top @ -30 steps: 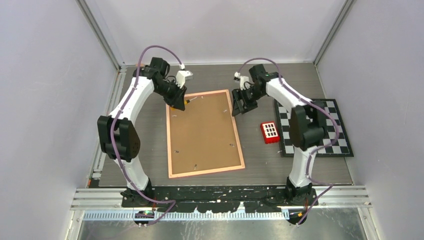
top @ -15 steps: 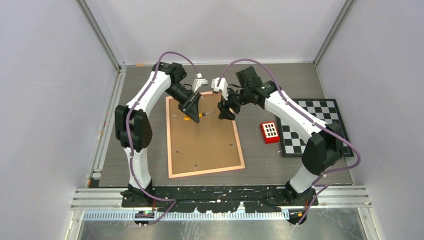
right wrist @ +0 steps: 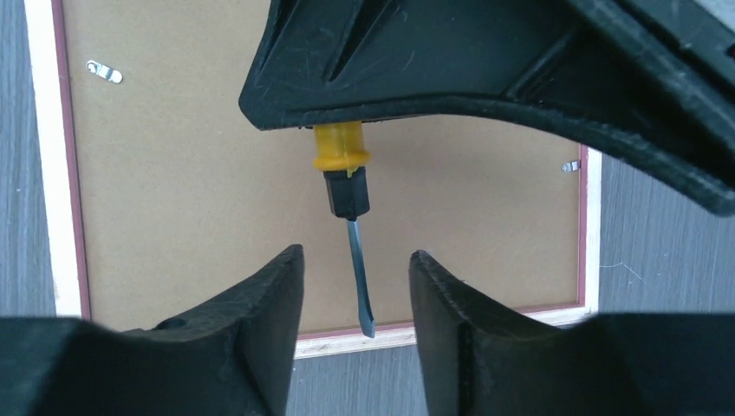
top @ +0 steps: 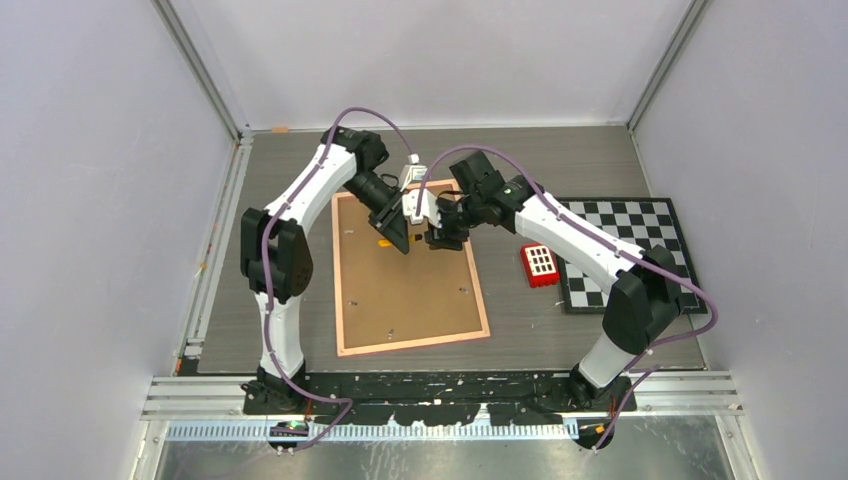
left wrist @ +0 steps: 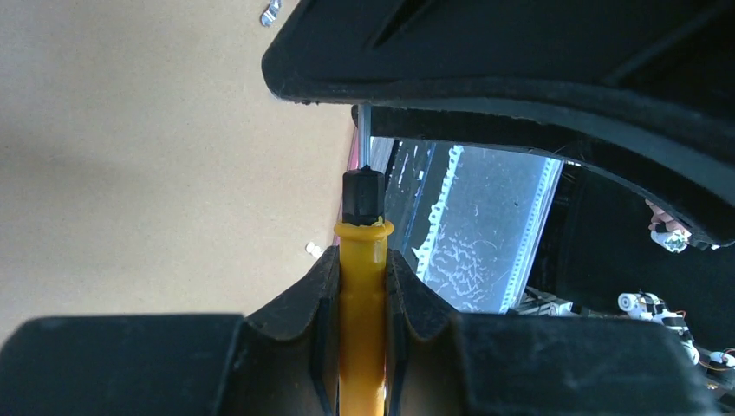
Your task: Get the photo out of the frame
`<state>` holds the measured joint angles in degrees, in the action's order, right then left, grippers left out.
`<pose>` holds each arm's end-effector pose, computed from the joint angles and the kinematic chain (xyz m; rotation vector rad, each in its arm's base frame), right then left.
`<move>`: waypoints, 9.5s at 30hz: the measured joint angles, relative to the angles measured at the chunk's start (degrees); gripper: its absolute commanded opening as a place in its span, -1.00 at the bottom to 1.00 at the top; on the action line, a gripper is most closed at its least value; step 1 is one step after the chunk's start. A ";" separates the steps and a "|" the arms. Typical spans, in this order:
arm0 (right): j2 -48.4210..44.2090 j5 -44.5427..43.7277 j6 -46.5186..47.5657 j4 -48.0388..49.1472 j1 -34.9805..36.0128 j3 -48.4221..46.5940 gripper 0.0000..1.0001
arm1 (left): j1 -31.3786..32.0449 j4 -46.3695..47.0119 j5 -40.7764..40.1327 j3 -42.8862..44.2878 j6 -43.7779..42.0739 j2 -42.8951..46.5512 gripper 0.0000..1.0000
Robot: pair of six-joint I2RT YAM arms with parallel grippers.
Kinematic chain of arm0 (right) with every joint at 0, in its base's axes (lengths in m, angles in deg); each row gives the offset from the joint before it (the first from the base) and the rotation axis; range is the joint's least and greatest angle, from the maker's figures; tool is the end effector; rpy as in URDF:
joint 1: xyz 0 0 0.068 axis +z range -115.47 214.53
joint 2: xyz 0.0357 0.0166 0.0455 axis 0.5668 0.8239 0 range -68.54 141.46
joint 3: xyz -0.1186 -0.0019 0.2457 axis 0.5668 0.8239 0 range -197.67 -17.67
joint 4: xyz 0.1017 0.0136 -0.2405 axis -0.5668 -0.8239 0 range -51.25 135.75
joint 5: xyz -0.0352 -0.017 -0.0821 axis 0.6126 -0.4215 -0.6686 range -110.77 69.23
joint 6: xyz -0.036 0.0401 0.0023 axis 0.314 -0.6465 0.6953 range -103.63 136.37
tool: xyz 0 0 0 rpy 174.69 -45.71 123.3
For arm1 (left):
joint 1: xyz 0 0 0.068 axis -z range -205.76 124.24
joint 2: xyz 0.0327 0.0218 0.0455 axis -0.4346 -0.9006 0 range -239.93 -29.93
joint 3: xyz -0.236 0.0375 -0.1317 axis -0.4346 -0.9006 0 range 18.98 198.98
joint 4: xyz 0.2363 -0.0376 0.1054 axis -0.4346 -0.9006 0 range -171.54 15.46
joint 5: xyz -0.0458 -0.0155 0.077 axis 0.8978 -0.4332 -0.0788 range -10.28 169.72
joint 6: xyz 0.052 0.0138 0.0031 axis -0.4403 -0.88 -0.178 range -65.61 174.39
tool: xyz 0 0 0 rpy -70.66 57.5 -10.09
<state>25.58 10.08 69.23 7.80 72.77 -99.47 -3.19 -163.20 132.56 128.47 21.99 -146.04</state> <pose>0.2698 0.2359 0.3028 -1.8345 1.4726 0.5331 0.3379 -0.1711 0.2867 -1.2376 -2.5179 1.3996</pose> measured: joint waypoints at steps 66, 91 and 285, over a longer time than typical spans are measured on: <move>22.14 -17.05 -54.80 -6.12 -27.85 -7.93 0.45 | 8.66 35.60 -35.89 -44.19 0.37 32.65 1.00; 15.85 -13.35 -55.76 -1.66 -27.10 -4.02 0.99 | 33.09 48.68 -36.54 -53.99 6.99 24.81 0.99; 16.81 -27.10 -45.44 -40.94 15.63 -55.54 0.79 | -8.92 34.38 -29.92 -7.58 89.42 17.35 -1.00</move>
<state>42.39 -17.02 23.79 -33.14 88.39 -155.00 -12.11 -128.82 102.63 120.89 111.41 -128.69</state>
